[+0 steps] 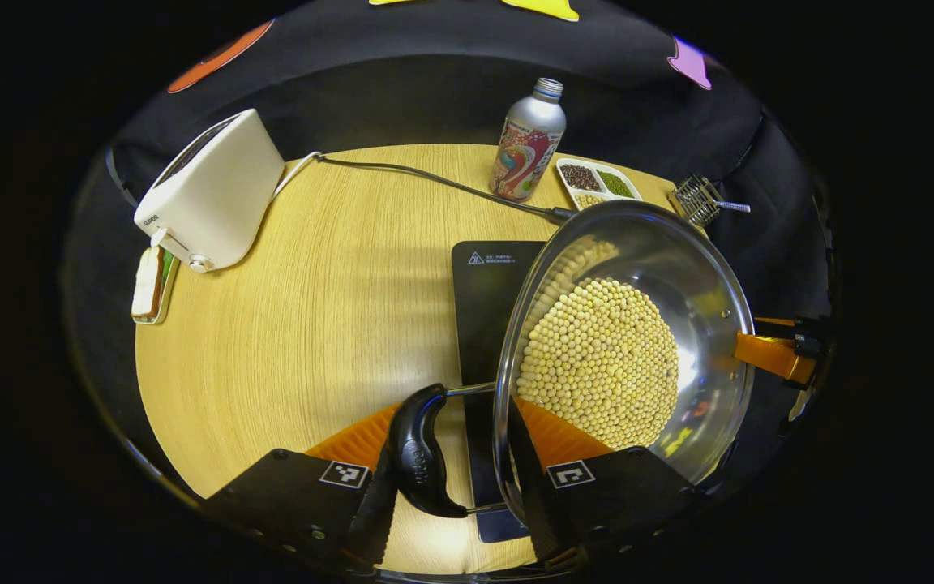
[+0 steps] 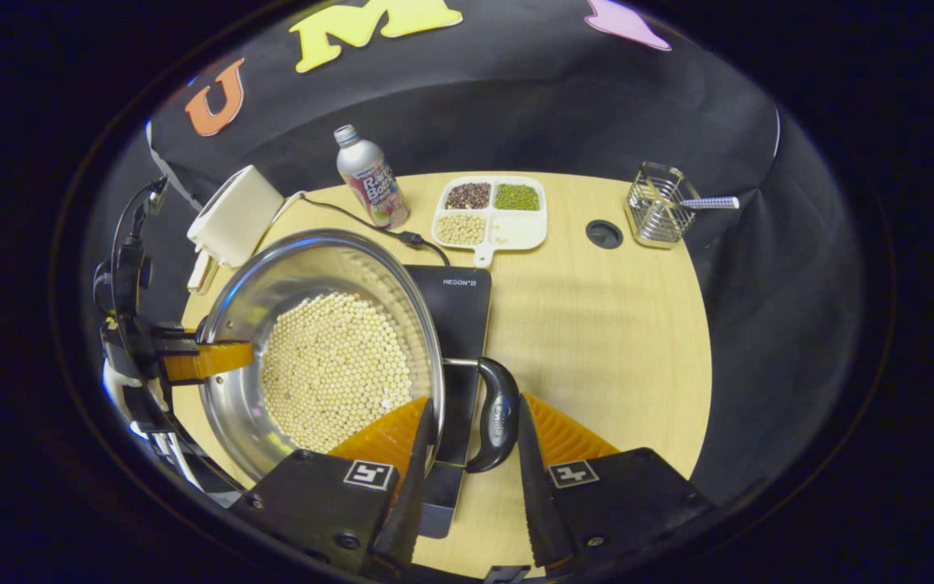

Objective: First push the handle of the pot to place it horizontally, then grasp the pot with both hands and set it on the induction cooktop.

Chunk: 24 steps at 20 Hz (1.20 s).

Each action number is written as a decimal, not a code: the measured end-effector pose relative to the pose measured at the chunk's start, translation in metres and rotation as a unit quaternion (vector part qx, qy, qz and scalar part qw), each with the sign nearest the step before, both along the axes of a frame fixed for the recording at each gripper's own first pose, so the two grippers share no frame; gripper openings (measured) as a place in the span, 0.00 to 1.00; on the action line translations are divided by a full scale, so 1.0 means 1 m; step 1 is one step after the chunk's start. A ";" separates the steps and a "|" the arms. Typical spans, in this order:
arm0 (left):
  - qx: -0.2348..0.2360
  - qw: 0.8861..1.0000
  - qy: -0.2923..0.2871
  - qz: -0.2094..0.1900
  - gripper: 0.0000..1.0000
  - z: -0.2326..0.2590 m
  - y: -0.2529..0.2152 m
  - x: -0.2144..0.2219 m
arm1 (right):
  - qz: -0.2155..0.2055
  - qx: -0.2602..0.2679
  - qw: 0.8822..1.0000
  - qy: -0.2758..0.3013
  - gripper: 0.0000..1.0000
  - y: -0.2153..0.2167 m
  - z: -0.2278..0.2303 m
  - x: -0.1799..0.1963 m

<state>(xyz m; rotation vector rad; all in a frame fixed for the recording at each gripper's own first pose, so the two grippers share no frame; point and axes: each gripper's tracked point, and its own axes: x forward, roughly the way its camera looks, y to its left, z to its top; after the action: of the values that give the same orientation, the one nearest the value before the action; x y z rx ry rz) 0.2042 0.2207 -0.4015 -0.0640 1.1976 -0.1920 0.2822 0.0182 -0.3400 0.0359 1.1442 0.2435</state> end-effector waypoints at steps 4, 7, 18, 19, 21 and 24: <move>-0.002 1.000 0.007 -0.007 0.65 0.002 -0.001 0.001 | -0.004 -0.004 1.000 0.006 0.53 0.001 -0.006 0.009; -0.009 1.000 0.009 -0.008 0.65 -0.002 0.001 -0.001 | -0.002 -0.009 1.000 0.006 0.53 -0.002 -0.007 0.012; -0.021 1.000 0.003 -0.017 0.65 -0.008 -0.002 0.004 | -0.018 -0.008 1.000 0.000 0.55 -0.006 -0.011 0.007; -0.021 1.000 0.002 -0.015 0.65 -0.008 -0.001 0.004 | -0.017 -0.011 1.000 -0.001 0.55 -0.006 -0.011 0.008; -0.020 1.000 0.002 -0.015 0.65 -0.006 -0.001 0.004 | -0.018 -0.013 1.000 -0.007 0.55 -0.007 -0.010 0.009; -0.029 0.999 0.014 0.002 0.66 -0.005 -0.002 0.004 | -0.024 -0.001 1.000 -0.019 0.56 -0.007 -0.009 0.013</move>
<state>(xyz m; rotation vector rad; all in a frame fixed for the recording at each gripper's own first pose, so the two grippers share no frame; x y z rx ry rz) 0.2083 0.2191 -0.4067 -0.1199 1.2200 -0.2222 0.2955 0.0110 -0.3491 0.0565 1.1052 0.2005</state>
